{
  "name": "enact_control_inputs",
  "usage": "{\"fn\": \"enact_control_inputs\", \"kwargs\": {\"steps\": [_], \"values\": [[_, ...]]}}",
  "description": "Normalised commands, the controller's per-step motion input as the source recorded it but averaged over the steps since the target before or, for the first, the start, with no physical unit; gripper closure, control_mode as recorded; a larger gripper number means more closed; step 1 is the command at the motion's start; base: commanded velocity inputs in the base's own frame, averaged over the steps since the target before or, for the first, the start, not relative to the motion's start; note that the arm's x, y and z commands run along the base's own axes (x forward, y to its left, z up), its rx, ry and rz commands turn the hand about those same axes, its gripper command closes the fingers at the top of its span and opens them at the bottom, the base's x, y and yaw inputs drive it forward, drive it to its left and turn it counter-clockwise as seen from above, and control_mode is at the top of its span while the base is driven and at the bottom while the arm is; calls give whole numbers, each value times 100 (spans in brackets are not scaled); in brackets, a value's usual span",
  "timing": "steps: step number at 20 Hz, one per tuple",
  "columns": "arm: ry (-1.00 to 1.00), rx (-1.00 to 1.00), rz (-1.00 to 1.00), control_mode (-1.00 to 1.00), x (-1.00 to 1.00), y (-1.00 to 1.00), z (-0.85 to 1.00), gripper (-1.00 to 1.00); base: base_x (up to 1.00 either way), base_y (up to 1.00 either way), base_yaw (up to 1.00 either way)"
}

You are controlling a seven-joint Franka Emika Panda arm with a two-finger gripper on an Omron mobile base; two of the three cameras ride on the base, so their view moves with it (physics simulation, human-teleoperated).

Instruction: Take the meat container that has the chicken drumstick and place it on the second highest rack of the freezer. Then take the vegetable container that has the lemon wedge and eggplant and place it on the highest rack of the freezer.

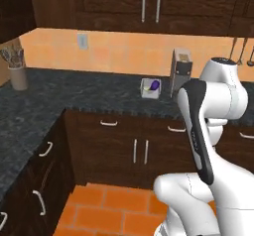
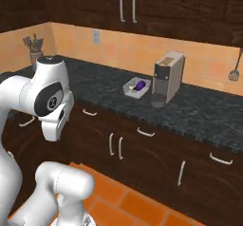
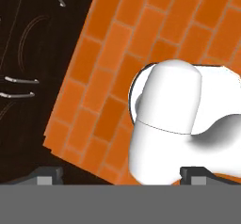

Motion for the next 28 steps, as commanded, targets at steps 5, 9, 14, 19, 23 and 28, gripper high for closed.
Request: {"fn": "enact_control_inputs", "kwargs": {"steps": [5,9,14,19,23,28], "values": [[0,0,0,100,0,0,0,-100,80,67,-60],[0,0,0,100,0,0,0,-100,85,74,-47],[0,0,0,100,0,0,0,-100,63,56,-34],[0,0,0,100,0,0,0,-100,61,29,-13],[0,0,0,100,0,0,0,-100,19,38,0],[0,0,0,100,0,0,0,-100,38,39,1]]}}
